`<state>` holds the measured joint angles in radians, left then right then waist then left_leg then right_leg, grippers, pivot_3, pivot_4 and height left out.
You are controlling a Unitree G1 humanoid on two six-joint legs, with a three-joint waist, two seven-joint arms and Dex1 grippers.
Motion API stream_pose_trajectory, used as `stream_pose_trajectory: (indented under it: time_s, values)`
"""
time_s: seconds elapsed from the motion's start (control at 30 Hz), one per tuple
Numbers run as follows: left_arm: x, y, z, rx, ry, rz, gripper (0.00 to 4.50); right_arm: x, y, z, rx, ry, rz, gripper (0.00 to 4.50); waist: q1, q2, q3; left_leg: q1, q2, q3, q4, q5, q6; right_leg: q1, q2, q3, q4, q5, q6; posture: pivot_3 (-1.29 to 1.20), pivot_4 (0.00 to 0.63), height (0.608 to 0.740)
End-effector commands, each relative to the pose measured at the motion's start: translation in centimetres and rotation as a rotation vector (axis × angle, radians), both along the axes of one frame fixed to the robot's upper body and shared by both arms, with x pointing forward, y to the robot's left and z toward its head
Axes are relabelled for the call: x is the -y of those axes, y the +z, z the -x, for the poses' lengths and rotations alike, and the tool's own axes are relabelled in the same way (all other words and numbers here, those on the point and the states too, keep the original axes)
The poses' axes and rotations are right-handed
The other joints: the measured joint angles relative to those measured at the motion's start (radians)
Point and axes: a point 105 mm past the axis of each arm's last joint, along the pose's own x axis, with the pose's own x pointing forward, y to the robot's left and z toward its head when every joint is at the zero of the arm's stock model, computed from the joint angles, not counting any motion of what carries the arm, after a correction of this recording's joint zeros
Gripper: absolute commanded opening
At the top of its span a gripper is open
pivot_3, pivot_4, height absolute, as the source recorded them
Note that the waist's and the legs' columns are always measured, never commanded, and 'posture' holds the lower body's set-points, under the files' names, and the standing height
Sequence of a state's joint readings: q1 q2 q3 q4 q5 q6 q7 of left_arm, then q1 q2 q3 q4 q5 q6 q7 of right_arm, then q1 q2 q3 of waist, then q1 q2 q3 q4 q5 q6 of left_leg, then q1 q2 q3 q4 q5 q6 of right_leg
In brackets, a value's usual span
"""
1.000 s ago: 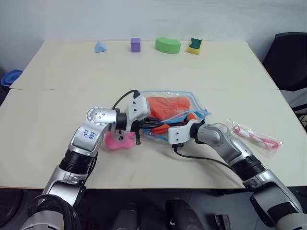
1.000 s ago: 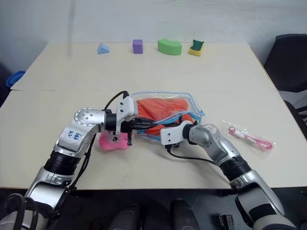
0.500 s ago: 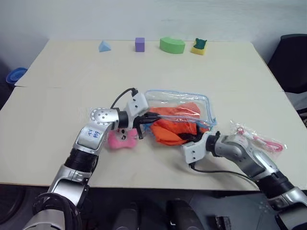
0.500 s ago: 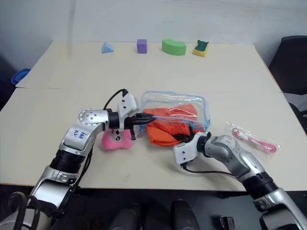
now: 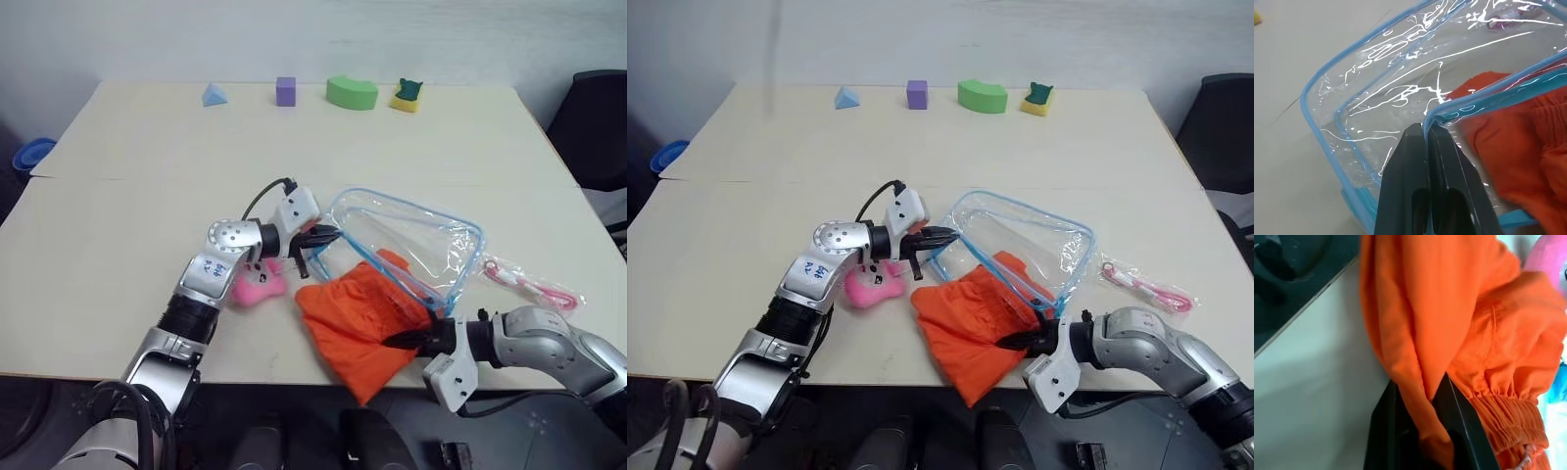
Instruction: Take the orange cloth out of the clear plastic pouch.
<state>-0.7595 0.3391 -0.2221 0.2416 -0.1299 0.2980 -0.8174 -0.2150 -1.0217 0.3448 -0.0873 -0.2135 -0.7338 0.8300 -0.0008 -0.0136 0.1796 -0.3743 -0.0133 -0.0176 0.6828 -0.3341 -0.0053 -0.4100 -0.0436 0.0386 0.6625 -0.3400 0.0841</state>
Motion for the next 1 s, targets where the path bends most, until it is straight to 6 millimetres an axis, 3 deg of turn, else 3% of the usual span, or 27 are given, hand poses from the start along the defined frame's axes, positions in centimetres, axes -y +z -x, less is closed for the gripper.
stream_pose_trajectory:
  time_s: [0.03, 0.17, 0.27, 0.33, 0.53, 0.63, 0.77, 0.9, 1.0]
  values:
    - [1.2, 2.5, 2.6, 0.039, -0.143, 0.064, 0.0, -0.6, 0.6, -1.0, -0.003, -0.034, -0.012, 0.01, -0.003, 0.0, 0.0, 0.0, 0.0, 0.0, 0.0, 0.0, 0.0, 0.0, 0.0, 0.0, 0.0, 0.0, 0.0, 0.0, 0.15, 0.74]
    - [2.7, 2.6, 7.1, -0.021, -0.378, 0.061, 0.0, -1.5, 0.4, -2.3, 0.012, -0.04, 0.023, 0.01, -0.003, 0.0, 0.0, 0.0, 0.001, 0.0, 0.0, 0.0, 0.0, 0.0, 0.0, 0.0, 0.0, 0.0, 0.0, 0.0, 0.15, 0.74]
    - [3.6, 3.1, 7.9, -0.059, -0.407, 0.087, 0.0, -2.4, 0.3, -2.8, 0.055, 0.002, 0.049, 0.01, -0.002, 0.0, 0.0, 0.001, 0.001, 0.0, 0.0, 0.0, 0.0, 0.0, 0.0, 0.0, 0.0, 0.0, 0.0, 0.0, 0.15, 0.74]
    - [3.8, 3.2, 7.4, -0.051, -0.374, 0.089, 0.0, -2.6, 0.2, -2.9, 0.076, 0.023, 0.058, 0.01, -0.002, 0.0, 0.0, 0.002, 0.0, 0.0, 0.0, 0.0, 0.0, 0.002, 0.0, 0.0, 0.0, 0.0, 0.0, 0.0, 0.15, 0.74]
    - [3.0, 3.9, 0.5, -0.015, 0.016, 0.142, 0.0, -1.7, -0.3, 0.0, 0.114, 0.191, 0.091, 0.01, 0.003, 0.0, 0.0, 0.003, 0.0, 0.0, 0.0, 0.0, 0.0, 0.002, 0.0, 0.0, 0.0, 0.0, 0.0, 0.0, 0.15, 0.74]
    - [0.9, 3.6, -2.2, -0.011, 0.183, 0.136, 0.0, -0.1, -0.5, 2.8, 0.061, 0.243, 0.125, 0.01, 0.007, 0.0, 0.0, 0.002, 0.0, 0.0, -0.001, 0.0, 0.0, 0.002, 0.0, 0.0, -0.001, 0.0, 0.0, 0.0, 0.15, 0.74]
    - [-1.3, 2.6, -3.2, 0.006, 0.252, 0.08, 0.0, 2.8, -0.7, 4.4, 0.005, 0.211, 0.211, 0.01, 0.006, -0.001, 0.0, 0.002, 0.0, 0.0, -0.001, 0.0, 0.0, 0.002, 0.0, 0.0, -0.002, 0.0, 0.0, 0.0, 0.15, 0.74]
    - [-3.7, 1.3, -1.6, 0.053, 0.206, -0.042, 0.0, 7.0, -0.1, 3.3, -0.012, -0.002, 0.24, 0.01, -0.002, -0.001, 0.0, 0.003, 0.0, 0.001, -0.001, 0.0, 0.0, 0.003, 0.0, 0.001, -0.001, 0.0, 0.0, 0.0, 0.15, 0.74]
    - [-5.6, 0.2, 1.4, 0.05, 0.102, -0.146, 0.0, 10.3, 1.5, 1.0, 0.033, -0.278, 0.149, 0.01, -0.004, -0.001, 0.0, 0.004, 0.0, 0.002, -0.001, 0.0, 0.0, 0.003, 0.001, 0.003, 0.0, 0.0, 0.0, 0.0, 0.15, 0.74]
